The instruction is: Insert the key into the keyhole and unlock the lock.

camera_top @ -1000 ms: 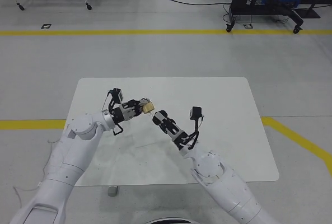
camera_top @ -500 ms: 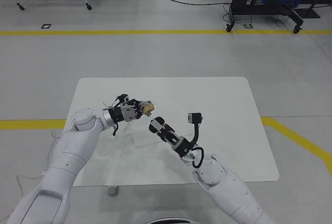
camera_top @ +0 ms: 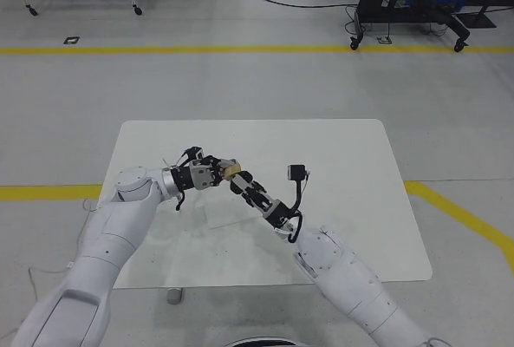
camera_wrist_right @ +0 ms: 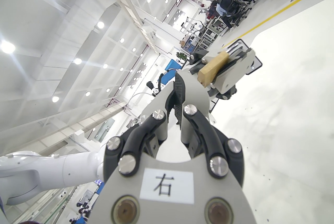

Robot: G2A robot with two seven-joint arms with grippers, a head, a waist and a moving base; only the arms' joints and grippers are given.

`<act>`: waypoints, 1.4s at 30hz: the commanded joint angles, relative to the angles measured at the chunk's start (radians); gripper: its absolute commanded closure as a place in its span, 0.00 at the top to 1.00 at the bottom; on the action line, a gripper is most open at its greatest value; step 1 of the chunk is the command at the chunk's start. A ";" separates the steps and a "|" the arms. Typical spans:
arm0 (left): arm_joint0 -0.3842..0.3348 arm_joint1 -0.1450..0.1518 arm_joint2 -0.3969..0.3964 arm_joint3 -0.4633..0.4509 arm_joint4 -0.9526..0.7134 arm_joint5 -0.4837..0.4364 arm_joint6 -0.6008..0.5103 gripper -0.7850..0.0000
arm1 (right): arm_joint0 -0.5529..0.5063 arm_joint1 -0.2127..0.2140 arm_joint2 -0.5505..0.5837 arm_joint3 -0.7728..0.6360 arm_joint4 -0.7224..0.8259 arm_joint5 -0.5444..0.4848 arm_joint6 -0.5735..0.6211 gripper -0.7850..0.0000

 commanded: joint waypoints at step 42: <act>0.122 0.021 -0.079 -0.238 0.236 -0.365 0.201 0.00 | 0.005 -0.026 0.028 0.033 0.417 0.126 0.175 0.00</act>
